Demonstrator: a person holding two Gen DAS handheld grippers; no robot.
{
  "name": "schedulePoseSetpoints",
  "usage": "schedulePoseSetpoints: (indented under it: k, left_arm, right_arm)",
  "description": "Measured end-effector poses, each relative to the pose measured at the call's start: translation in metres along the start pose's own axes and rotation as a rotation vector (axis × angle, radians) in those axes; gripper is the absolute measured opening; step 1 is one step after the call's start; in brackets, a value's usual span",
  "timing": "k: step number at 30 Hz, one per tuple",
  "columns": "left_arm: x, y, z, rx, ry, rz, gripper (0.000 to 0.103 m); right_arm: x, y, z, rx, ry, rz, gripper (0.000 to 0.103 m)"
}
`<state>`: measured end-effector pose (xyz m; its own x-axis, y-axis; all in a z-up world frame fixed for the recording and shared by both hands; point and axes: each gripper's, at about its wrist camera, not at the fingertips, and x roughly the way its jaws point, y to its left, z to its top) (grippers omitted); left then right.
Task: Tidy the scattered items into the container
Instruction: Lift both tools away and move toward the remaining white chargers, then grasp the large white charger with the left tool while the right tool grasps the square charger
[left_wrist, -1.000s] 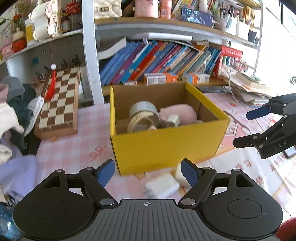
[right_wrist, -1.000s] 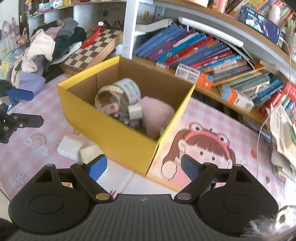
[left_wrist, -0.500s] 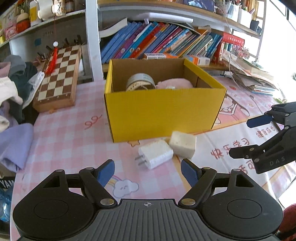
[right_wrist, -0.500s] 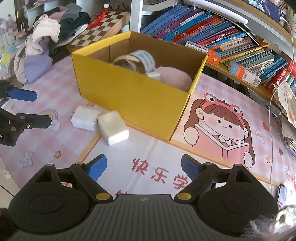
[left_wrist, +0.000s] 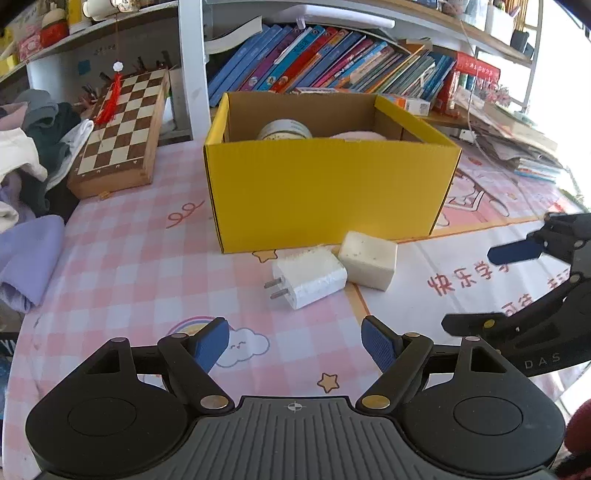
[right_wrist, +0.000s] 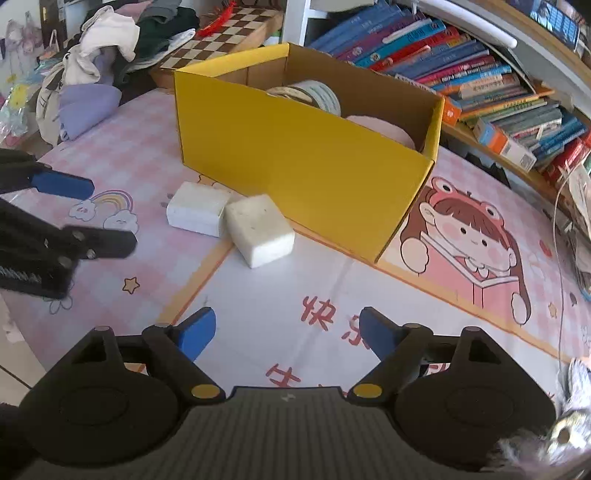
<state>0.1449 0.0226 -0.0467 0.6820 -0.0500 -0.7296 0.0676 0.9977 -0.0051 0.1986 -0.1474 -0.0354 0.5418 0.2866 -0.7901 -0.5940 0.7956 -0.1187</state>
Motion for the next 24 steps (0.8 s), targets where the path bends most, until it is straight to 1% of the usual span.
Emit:
schedulePoseSetpoints:
  k: [5, 6, 8, 11, 14, 17, 20, 22, 24]
  left_arm:
    - [0.003, -0.01, -0.006, 0.017, 0.025, 0.0, 0.081]
    - [0.003, -0.01, -0.006, 0.01, 0.031, 0.0, 0.081]
    - [0.006, -0.008, -0.005, -0.02, 0.045, -0.004, 0.086]
    - [0.009, -0.006, -0.004, -0.062, 0.063, -0.006, 0.086]
    - [0.011, -0.006, -0.005, -0.072, 0.061, 0.011, 0.087]
    - [0.014, -0.011, -0.006, -0.039, 0.059, 0.043, 0.087]
    - [0.014, -0.019, -0.006, 0.019, 0.045, 0.064, 0.087]
    - [0.013, -0.02, -0.005, 0.03, 0.039, 0.061, 0.087]
    - [0.013, -0.019, -0.004, 0.019, 0.041, 0.061, 0.087]
  right_arm:
    - [0.005, 0.001, -0.001, 0.003, 0.019, 0.0, 0.084]
    - [0.006, 0.001, 0.0, 0.001, 0.021, 0.002, 0.084]
    - [0.008, 0.0, 0.001, 0.001, 0.024, 0.009, 0.082]
    - [0.01, -0.003, 0.003, 0.004, 0.02, 0.013, 0.082]
    - [0.012, -0.008, 0.005, 0.014, 0.015, 0.012, 0.081]
    - [0.015, -0.012, 0.007, 0.017, 0.009, 0.014, 0.077]
    - [0.019, -0.014, 0.011, 0.013, -0.009, 0.042, 0.073]
    - [0.022, -0.015, 0.014, 0.006, -0.022, 0.06, 0.072]
    - [0.027, -0.015, 0.018, 0.001, -0.023, 0.07, 0.072]
